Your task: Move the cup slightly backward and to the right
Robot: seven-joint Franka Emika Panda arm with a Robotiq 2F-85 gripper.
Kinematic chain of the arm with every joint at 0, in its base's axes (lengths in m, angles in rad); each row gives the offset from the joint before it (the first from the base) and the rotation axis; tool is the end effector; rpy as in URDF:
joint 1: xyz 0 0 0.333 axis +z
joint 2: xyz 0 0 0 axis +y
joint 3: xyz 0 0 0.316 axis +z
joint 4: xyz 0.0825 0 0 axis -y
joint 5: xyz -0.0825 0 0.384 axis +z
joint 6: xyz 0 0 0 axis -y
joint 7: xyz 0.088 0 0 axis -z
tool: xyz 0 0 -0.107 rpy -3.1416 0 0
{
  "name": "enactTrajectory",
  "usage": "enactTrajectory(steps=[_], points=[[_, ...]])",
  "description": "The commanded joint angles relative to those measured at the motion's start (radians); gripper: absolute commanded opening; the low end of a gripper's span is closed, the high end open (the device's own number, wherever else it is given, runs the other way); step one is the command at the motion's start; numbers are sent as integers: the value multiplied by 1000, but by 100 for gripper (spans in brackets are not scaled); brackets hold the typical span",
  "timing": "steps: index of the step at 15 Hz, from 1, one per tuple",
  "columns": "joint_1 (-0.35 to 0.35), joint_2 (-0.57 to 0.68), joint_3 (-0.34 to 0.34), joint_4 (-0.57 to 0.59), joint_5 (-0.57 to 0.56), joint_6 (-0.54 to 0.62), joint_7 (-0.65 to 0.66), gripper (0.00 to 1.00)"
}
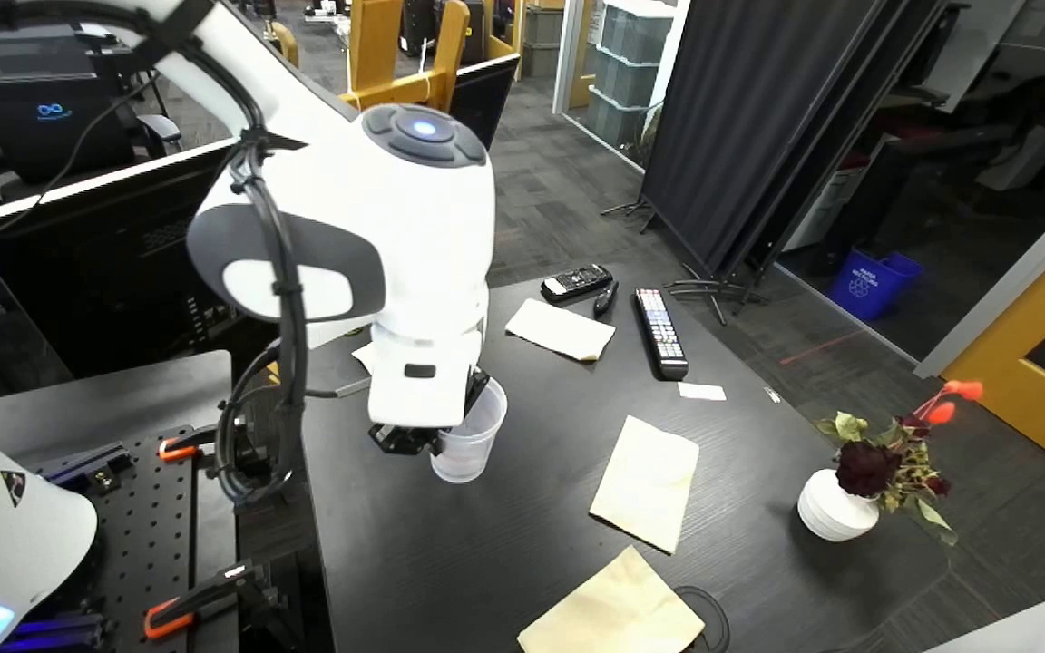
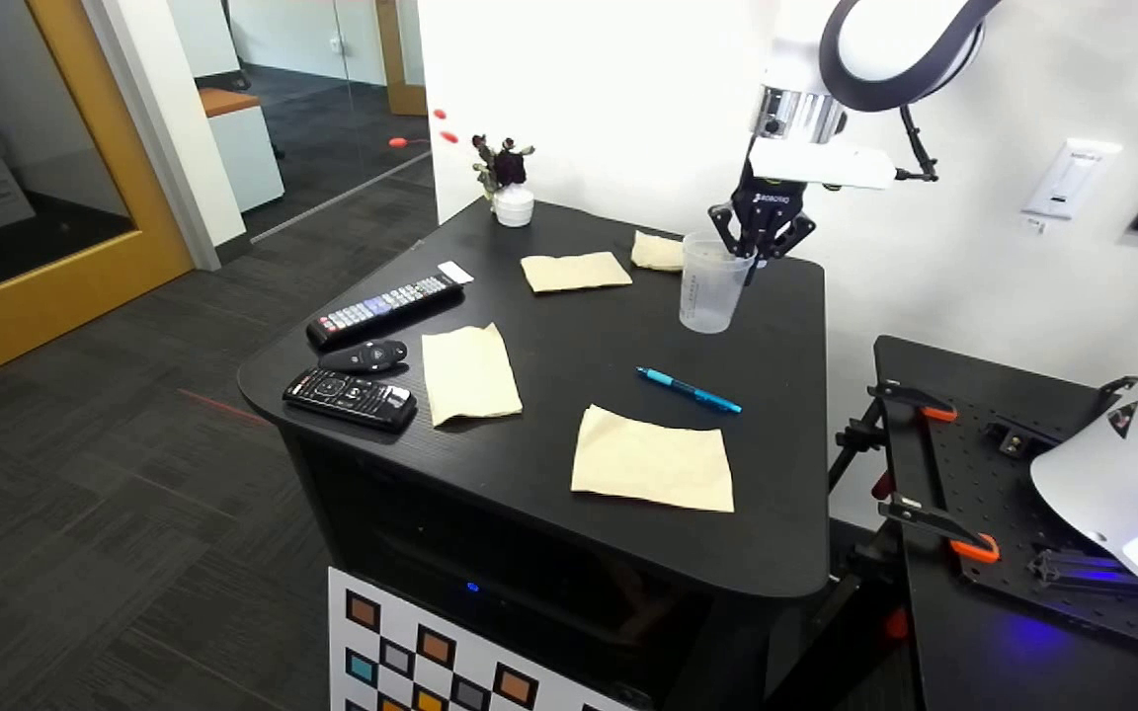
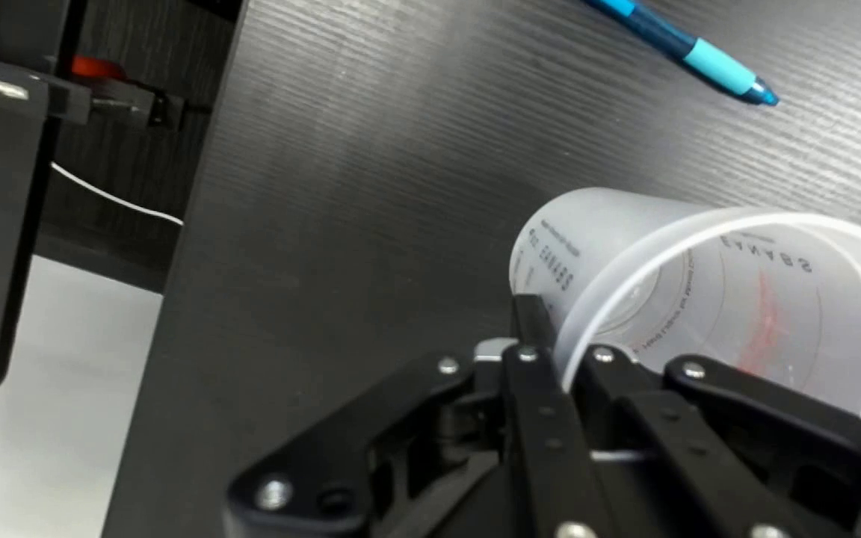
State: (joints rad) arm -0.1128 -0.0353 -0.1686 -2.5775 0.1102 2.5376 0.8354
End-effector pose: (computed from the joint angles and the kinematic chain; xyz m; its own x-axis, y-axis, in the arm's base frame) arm 0.4258 -0.1240 0.2735 0.3558 -0.9329 -0.0560 -0.9344 -0.3540 -0.0393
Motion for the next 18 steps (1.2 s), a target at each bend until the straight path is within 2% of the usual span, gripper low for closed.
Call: enactTrajectory(steps=[1,8,18], points=[[-42,-64,-4,-93,32,90,30,1],[-65,-18,7,-84,37,217,137,1],[-42,115,2,77,4,149,244,1]])
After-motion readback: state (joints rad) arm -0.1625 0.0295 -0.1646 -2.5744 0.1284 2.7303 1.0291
